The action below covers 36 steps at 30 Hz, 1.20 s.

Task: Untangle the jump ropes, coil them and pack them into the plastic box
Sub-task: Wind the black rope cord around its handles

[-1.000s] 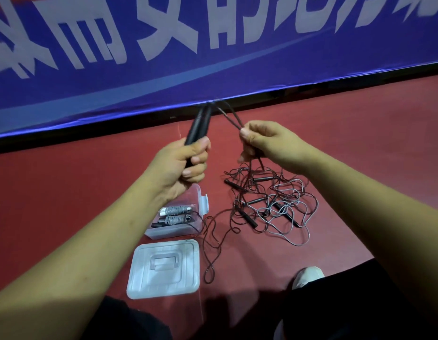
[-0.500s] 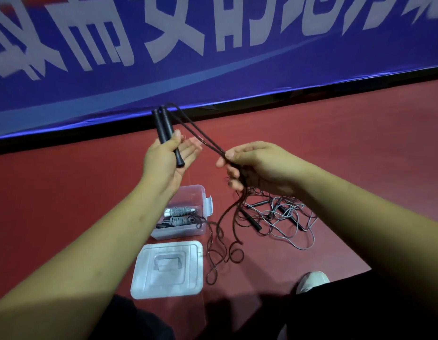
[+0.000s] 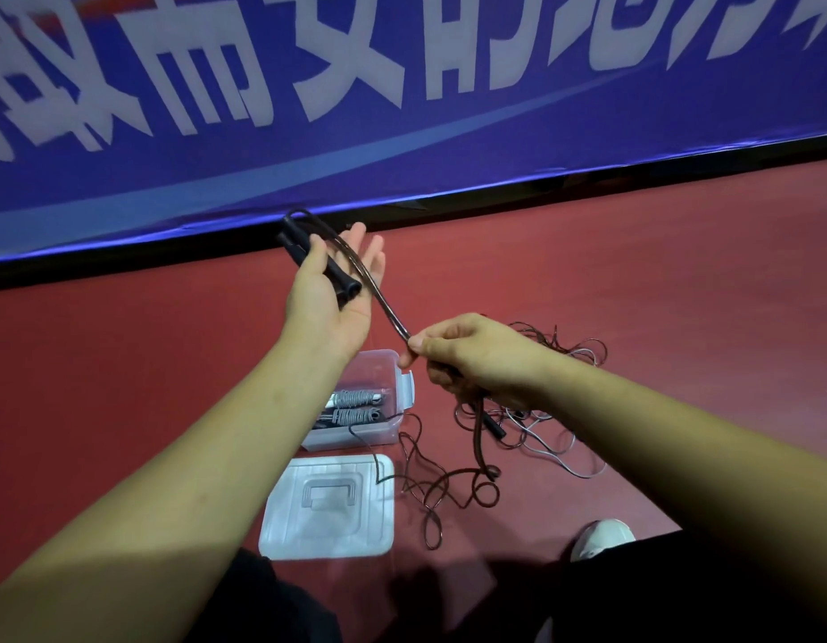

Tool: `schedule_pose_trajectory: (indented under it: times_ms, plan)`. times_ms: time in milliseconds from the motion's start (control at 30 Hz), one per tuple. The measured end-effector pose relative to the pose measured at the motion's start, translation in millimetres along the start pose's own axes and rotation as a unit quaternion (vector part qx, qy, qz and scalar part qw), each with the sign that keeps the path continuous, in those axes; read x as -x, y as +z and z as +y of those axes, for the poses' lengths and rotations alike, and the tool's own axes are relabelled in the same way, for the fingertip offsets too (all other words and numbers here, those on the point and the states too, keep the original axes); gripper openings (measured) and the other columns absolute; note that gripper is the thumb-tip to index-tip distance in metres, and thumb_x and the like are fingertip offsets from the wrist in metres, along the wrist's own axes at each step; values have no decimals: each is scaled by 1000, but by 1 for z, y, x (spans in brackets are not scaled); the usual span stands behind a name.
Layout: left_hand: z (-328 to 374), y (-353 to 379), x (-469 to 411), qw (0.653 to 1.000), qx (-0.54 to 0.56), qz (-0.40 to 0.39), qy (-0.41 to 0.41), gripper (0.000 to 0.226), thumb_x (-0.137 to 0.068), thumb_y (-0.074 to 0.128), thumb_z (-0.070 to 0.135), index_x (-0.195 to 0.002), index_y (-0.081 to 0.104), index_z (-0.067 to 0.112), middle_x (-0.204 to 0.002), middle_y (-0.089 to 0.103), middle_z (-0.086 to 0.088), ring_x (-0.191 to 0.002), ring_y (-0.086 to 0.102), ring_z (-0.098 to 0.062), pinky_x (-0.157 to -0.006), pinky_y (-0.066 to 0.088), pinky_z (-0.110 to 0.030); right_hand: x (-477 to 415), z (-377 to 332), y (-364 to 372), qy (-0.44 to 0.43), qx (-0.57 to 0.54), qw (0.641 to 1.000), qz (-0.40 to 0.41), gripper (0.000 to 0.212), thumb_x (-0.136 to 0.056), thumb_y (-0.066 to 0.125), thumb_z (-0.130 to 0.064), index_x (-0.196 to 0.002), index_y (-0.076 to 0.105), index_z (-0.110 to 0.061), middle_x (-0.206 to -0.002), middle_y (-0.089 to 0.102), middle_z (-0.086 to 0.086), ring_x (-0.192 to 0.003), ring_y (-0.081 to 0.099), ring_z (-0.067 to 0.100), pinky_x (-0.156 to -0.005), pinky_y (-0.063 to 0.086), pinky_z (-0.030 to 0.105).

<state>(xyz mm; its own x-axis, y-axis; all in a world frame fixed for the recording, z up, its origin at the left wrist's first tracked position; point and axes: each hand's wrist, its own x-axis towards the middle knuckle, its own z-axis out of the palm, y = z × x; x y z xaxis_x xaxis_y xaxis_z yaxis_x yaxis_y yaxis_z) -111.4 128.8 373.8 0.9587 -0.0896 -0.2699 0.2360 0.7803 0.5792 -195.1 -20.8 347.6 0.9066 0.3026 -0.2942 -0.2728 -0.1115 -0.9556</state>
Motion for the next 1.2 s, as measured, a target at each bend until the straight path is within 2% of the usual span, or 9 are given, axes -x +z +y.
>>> schedule_pose_trajectory:
  times_ms: [233,300,400,500,567,700,833,1000,1200]
  plan:
    - [-8,-5,7,990,-133,-9,-53,44,-100,42,55,-128,61,27,-105,71,-14,-95,68,-28,-85,57,-39,7,-6,8,36,33,997,-63,32,-103,49,-20,-105,65,8,-51,34,1,-44,19,12,-43,16,21]
    - [-10,-2,8,992,-113,-23,-59,42,-100,44,52,-128,58,24,-87,72,-11,-78,71,-25,-70,59,-33,10,-9,10,23,39,996,-71,33,-103,48,-21,-105,65,8,-52,34,1,-43,22,13,-42,18,22]
    - [-9,1,2,992,-120,-2,-48,35,-101,48,46,-117,60,17,-53,46,5,-42,45,-7,-42,38,-17,14,-13,15,-9,96,994,-59,28,-103,50,-23,-105,70,-3,-59,48,4,-50,46,16,-54,38,25]
    - [-5,-1,-2,984,-176,-2,-11,18,-101,52,36,-99,56,18,-48,30,8,-37,28,-5,-40,23,-17,18,-14,14,-10,93,993,-64,17,-100,56,-21,-110,67,-12,-69,60,0,-68,63,24,-74,49,34]
    - [-4,-6,-6,962,-267,-4,54,9,-101,54,26,-99,51,18,-47,31,8,-38,28,-7,-40,23,-19,21,-17,11,9,67,994,-82,19,-100,55,-13,-115,60,-4,-56,58,-6,-58,60,24,-64,53,34]
    - [3,-10,-16,873,-456,2,175,8,-100,54,13,-93,53,17,-50,40,8,-38,34,-6,-40,33,-21,28,-29,-1,17,20,995,-97,9,-98,56,-13,-98,63,-6,-54,40,2,-41,38,14,-41,36,21]
    - [7,-23,-28,835,-528,-2,151,12,-97,57,13,-87,55,18,-55,43,2,-37,40,-7,-45,39,-26,34,-35,-20,6,-17,995,-94,16,-100,52,-13,-102,62,-1,-56,30,1,-42,33,12,-43,32,20]
    - [-8,-29,-21,725,-668,-96,137,4,-94,61,17,-93,63,14,-53,50,3,-39,45,-7,-52,43,-26,38,-43,-49,-56,20,998,-17,10,-93,58,-3,-93,67,2,-55,27,2,-45,21,11,-44,14,22]
    - [-20,-14,1,733,-654,-179,52,8,-97,60,19,-100,62,12,-56,47,-1,-43,47,-12,-43,37,-23,33,-42,-82,-82,53,987,130,9,-90,65,-6,-86,69,1,-53,39,0,-48,29,13,-47,20,25]
